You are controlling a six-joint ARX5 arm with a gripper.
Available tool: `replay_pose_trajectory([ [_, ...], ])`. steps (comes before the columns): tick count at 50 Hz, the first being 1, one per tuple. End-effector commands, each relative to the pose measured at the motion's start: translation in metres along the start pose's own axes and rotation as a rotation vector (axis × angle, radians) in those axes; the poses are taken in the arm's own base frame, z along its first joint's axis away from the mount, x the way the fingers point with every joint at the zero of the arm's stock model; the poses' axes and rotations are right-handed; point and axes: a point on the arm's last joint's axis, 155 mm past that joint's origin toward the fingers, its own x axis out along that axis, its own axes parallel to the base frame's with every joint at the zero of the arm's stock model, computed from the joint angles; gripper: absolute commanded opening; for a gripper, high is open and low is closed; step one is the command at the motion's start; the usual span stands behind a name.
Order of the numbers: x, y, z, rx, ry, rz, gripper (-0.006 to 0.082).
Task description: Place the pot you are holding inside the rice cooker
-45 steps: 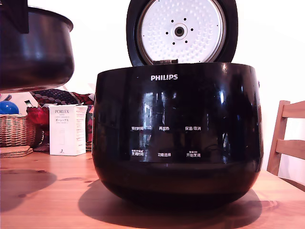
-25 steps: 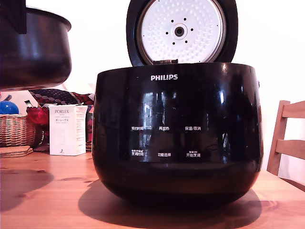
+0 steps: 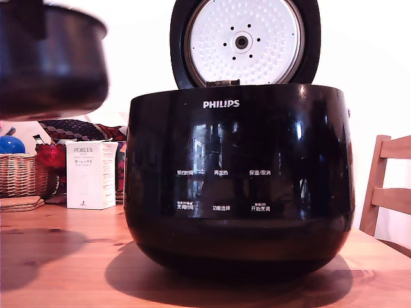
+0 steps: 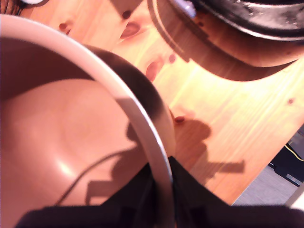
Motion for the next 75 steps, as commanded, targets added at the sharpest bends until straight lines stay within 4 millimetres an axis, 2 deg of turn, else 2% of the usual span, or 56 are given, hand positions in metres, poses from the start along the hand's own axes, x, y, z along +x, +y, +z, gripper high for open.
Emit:
replay_pose_trajectory([
  [1, -0.019, -0.001, 0.019, 0.021, -0.092, 0.024, -0.0024],
  [12, -0.029, -0.021, 0.046, 0.095, -0.183, 0.007, -0.0024],
  [24, -0.035, -0.046, 0.065, 0.190, -0.243, -0.018, -0.0024],
  [36, -0.048, -0.073, 0.098, 0.261, -0.381, -0.069, -0.0024],
  [49, -0.059, -0.098, 0.123, 0.343, -0.495, -0.126, -0.0024],
  [75, -0.027, -0.115, 0.142, 0.480, -0.477, -0.163, -0.0024],
])
